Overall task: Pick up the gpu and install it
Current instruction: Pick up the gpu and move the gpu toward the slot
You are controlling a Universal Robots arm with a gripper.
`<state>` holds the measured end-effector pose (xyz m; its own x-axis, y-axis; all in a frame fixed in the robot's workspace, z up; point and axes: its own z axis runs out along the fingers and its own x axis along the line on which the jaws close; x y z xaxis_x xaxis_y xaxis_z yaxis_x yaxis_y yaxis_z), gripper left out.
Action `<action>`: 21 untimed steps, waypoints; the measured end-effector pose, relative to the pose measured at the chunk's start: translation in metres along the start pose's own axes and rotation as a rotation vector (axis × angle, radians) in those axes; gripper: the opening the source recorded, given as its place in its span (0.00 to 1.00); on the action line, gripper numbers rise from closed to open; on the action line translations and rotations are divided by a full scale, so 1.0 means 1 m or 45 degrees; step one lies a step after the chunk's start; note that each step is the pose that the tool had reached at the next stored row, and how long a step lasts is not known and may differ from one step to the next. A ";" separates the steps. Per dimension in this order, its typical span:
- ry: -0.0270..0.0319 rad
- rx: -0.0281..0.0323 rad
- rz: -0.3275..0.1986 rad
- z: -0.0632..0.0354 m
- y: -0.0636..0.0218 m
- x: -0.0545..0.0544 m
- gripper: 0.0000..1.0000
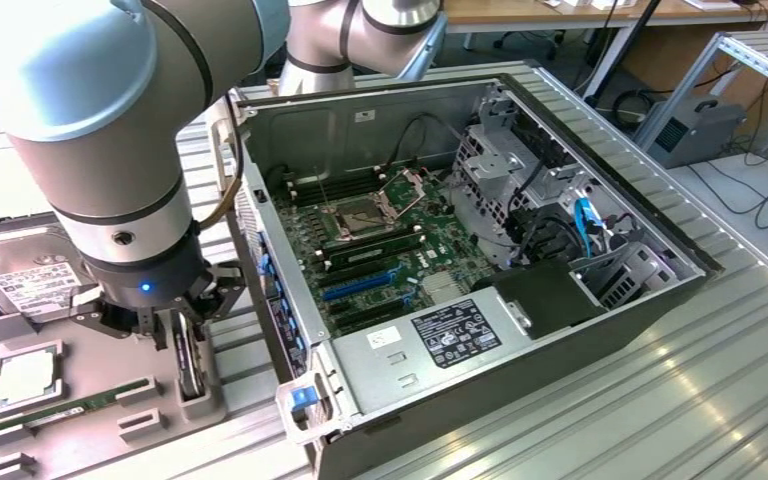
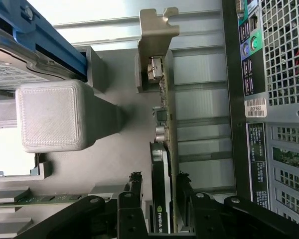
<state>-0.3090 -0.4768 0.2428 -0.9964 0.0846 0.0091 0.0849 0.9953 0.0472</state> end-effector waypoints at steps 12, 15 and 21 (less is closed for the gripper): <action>0.0001 0.0000 0.000 0.0000 0.0000 0.000 0.27; 0.0000 0.0000 0.000 0.0000 0.0000 0.000 0.27; 0.0014 0.0004 -0.027 0.0001 0.0000 0.000 0.27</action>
<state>-0.3091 -0.4768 0.2426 -0.9980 0.0630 0.0092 0.0634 0.9969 0.0471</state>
